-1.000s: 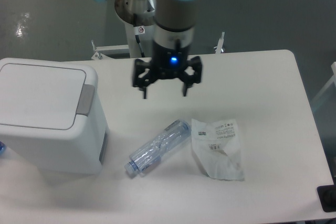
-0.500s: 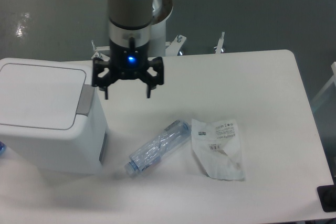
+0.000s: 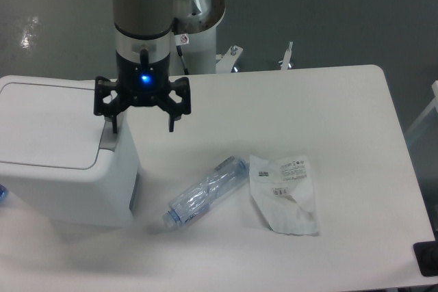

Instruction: Open the trash can

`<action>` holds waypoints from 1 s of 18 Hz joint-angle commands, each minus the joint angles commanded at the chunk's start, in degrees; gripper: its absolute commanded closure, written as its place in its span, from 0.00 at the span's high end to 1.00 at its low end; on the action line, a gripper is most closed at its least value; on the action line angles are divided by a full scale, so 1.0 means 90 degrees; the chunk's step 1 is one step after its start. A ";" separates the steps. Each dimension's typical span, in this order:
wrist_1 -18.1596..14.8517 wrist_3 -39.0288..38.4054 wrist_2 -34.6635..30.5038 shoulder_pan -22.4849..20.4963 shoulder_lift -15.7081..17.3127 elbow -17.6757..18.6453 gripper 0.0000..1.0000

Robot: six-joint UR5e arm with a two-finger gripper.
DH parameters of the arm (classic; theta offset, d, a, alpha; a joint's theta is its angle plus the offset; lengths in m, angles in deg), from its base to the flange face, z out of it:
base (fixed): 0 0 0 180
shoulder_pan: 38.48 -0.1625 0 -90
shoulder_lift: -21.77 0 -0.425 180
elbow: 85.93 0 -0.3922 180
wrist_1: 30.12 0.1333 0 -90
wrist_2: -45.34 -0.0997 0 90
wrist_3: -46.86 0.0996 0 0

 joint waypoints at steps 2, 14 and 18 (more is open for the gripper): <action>0.0000 0.0000 0.0010 0.0010 -0.0020 0.0010 1.00; 0.0000 -0.0048 0.0019 0.0000 -0.0059 -0.0165 1.00; -0.0019 -0.0117 0.0117 -0.0233 -0.0030 -0.0760 1.00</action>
